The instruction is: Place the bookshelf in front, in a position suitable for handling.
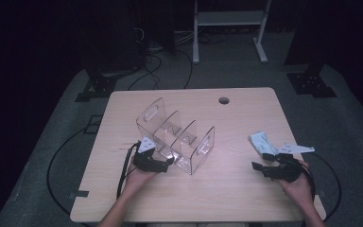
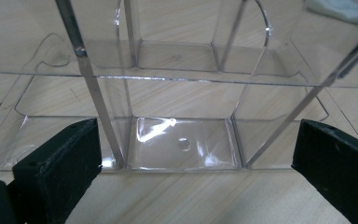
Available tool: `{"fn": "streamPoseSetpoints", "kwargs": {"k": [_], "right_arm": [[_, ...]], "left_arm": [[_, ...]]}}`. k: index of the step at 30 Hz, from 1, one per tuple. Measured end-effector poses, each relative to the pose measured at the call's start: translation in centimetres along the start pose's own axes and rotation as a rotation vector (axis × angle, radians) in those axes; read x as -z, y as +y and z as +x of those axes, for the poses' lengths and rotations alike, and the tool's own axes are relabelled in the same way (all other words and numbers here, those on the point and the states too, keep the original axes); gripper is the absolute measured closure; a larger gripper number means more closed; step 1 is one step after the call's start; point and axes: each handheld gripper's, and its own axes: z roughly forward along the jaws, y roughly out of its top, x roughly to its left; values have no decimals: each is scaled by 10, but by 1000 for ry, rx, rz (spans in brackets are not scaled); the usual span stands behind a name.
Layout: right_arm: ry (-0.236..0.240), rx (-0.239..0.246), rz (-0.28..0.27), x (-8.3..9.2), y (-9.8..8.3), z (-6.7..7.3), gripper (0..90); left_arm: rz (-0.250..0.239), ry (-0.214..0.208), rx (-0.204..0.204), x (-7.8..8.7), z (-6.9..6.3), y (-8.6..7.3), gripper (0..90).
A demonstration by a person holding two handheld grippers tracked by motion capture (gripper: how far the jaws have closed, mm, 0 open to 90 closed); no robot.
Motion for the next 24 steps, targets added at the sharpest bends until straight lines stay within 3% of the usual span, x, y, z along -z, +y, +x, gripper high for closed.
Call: {"fn": "streamPoseSetpoints", "kwargs": {"k": [5,6,8,11,13,17,24], "right_arm": [[-33,-19,16,-4,6,-11,316],[-51,-32,21,-7,9,-17,323],[-58,-35,24,-8,10,-19,327],[-81,-66,19,-12,10,-28,370],[-114,-82,55,-17,10,-32,392],[-138,-85,72,-18,13,-34,440],[-243,-49,93,-32,35,-45,455]], "left_arm": [[1,12,9,-6,0,7,5],[-17,7,7,-8,0,9,57],[-16,11,4,-9,-1,9,59],[-18,27,-9,-9,-4,10,69],[-5,30,-19,-8,-5,10,73],[4,16,-32,-4,-10,9,74],[12,2,-41,2,-26,6,73]]}}
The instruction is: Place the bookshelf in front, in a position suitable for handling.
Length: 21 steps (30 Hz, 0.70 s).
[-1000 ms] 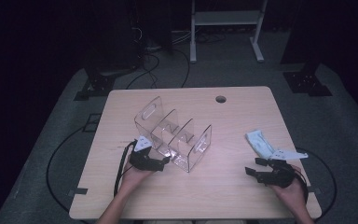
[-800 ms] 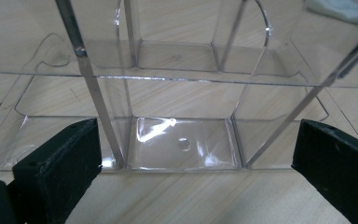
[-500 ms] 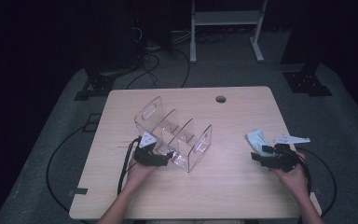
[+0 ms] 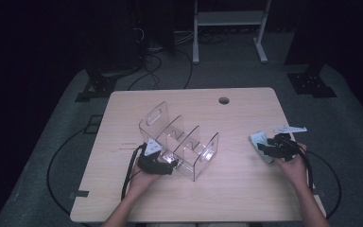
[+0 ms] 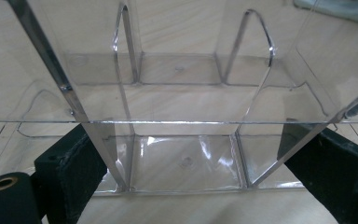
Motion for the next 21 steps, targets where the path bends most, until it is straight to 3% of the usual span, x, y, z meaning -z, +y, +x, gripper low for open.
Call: {"fn": "streamPoseSetpoints", "kwargs": {"k": [3,8,12,15,21], "right_arm": [[-47,27,17,-13,8,-1,451],[-43,-16,49,-40,7,-7,454],[-48,-28,30,-40,5,-8,515],[-48,1,35,-35,1,-5,667],[-21,44,55,-24,-9,7,734]], "left_arm": [[-2,-11,-1,1,-6,-2,73],[0,-19,-10,3,-14,-3,72],[-7,-23,-9,4,-16,-4,71],[-11,-31,-8,3,-16,-4,68],[-8,-47,8,2,-14,-5,63]]}}
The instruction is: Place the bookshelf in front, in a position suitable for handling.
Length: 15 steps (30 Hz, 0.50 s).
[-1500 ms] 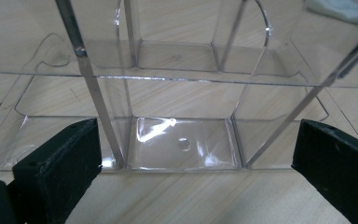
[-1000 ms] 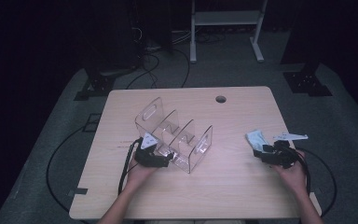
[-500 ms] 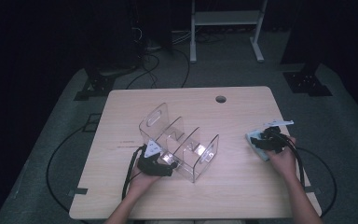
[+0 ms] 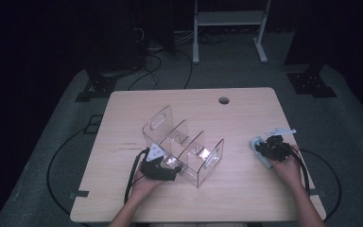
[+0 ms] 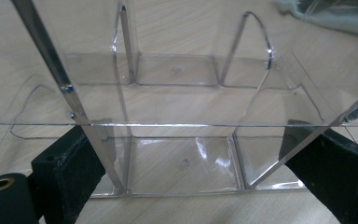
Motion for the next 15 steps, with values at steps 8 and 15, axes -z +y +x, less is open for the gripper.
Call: {"fn": "streamPoseSetpoints", "kwargs": {"k": [8,15], "right_arm": [[88,-7,30,12,-9,7,682],[66,4,39,11,-8,13,637]], "left_arm": [[-3,-5,7,-1,0,0,59],[-4,-3,5,-1,0,0,59]]}}
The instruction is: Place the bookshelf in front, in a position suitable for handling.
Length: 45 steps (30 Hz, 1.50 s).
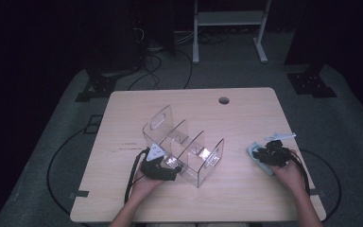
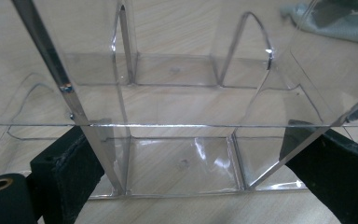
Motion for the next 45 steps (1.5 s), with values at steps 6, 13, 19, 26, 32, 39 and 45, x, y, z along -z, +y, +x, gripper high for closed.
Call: {"fn": "streamPoseSetpoints", "kwargs": {"k": [6,13,19,26,32,39,45], "right_arm": [[-2,11,-8,0,-1,1,630],[-29,19,-9,0,-1,2,683],[-38,-7,-7,1,-2,3,744],[13,-55,-18,3,-5,2,806],[164,-60,-42,2,0,25,811],[329,28,-235,26,20,77,811],[367,48,-312,33,24,93,811]], "left_arm": [[-1,1,-2,0,0,0,59],[-2,-1,-3,-1,0,0,58],[-2,-1,-2,-1,0,0,57],[-2,-2,-3,-1,1,0,57],[-7,0,-4,-1,0,0,57],[-4,-1,-2,-2,0,0,58],[-3,-1,-2,-2,-1,0,58]]}}
